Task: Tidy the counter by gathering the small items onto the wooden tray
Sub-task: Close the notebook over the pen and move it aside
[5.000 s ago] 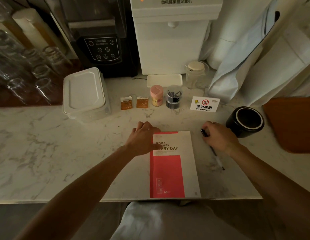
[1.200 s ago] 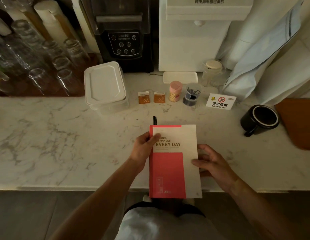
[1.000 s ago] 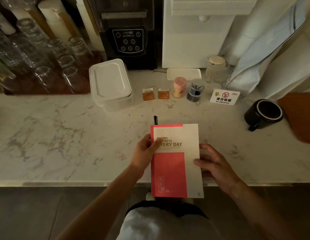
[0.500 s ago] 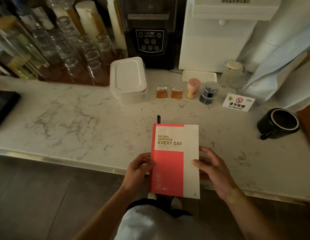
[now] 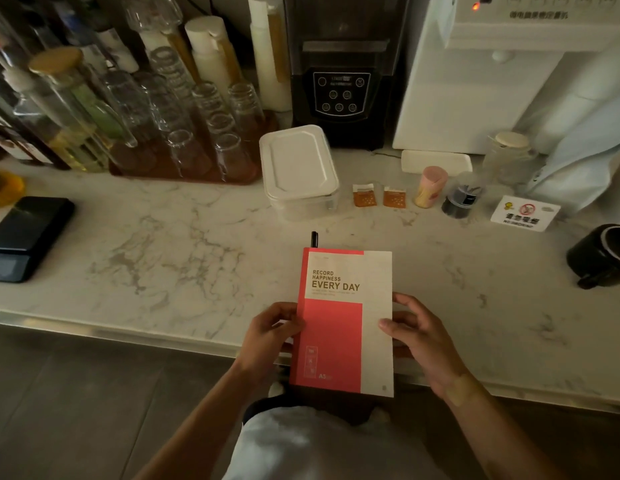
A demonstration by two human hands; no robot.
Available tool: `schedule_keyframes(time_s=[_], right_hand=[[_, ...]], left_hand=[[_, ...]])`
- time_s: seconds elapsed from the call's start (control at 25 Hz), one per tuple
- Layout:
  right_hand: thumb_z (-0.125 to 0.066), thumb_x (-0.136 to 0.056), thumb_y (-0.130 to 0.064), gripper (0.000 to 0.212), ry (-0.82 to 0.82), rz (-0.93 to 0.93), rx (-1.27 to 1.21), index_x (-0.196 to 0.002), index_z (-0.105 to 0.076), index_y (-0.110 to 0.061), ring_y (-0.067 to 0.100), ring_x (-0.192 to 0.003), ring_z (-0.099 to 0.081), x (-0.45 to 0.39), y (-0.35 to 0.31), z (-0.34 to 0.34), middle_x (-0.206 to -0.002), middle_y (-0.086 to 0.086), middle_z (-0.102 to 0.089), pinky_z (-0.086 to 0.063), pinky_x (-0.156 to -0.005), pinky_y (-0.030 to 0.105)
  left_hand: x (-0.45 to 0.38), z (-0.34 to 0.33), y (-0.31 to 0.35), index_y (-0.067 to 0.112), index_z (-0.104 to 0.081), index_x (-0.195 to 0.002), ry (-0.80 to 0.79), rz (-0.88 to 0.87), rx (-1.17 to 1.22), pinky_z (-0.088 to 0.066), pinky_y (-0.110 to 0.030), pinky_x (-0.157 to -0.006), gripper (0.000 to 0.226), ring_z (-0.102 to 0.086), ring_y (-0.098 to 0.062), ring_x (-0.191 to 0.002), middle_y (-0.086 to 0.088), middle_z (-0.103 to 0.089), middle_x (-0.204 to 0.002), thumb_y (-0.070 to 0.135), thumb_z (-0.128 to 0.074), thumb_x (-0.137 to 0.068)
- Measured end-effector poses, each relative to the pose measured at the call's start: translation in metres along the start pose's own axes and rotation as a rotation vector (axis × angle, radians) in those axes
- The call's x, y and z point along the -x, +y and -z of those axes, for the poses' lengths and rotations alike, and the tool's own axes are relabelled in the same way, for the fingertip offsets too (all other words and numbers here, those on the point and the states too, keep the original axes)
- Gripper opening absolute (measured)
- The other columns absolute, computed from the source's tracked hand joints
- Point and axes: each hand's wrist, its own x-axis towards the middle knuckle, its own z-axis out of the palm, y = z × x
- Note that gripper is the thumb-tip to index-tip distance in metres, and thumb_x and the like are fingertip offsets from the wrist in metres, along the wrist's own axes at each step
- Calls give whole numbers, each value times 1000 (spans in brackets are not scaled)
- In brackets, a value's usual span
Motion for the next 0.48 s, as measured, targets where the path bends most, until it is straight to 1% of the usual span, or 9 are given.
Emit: schedule_keyframes(time_s=[0.12,0.24,0.32,0.4,0.44,0.48], right_hand=[[-71,-87,-22,36,12,-1,14,-115,-56,-39,10,-90,-71,-15,-4,-46,-99,-4,-74,-50,-67,23],[-70,-87,-18,36,19,6,26,-117,-58,-36,8,-89,-71,-30,-9,-88,-99,-4,-73,-51,-67,18],[-70,-87,-18,34,32,21,70,-111,-60,-40,7,-89,-70,-41,-13,-114,-98,-8,-73,-52,-68,19],[-69,-88,-18,32,57,35,133,-110,-60,-40,8,-90,-69,-52,-16,-137,-97,-9,-71,-54,-73,25],[-69,-89,-18,32,72,43,175,-113,-60,-36,7,-90,-68,-58,-17,-146,-97,-10,-71,-54,-73,24],[-68,-89,-17,33,89,54,222,-118,-61,-32,5,-89,-67,-64,-18,-154,-97,-11,-70,-53,-71,21]], left_hand=[[-17,50,6,13,-69,-97,-12,-13,-72,-55,-26,-58,13,-72,-21,-74,-4,-73,-89,6,-60,-91],[-36,94,10,13,-68,-96,-22,-27,-188,-54,-25,-53,9,-70,-17,-65,-4,-72,-82,10,-60,-93],[-49,120,14,16,-67,-94,-11,-30,-279,-52,-25,-51,8,-68,-12,-62,-2,-72,-80,12,-60,-93],[-61,139,17,18,-67,-94,-4,-40,-365,-50,-23,-50,8,-68,-9,-62,1,-71,-81,15,-60,-93],[-67,147,19,19,-67,-95,-2,-48,-412,-49,-21,-49,7,-68,-9,-64,2,-71,-82,18,-60,-93],[-74,152,21,20,-67,-96,-4,-57,-466,-48,-19,-49,7,-68,-10,-66,3,-71,-85,20,-60,-93]])
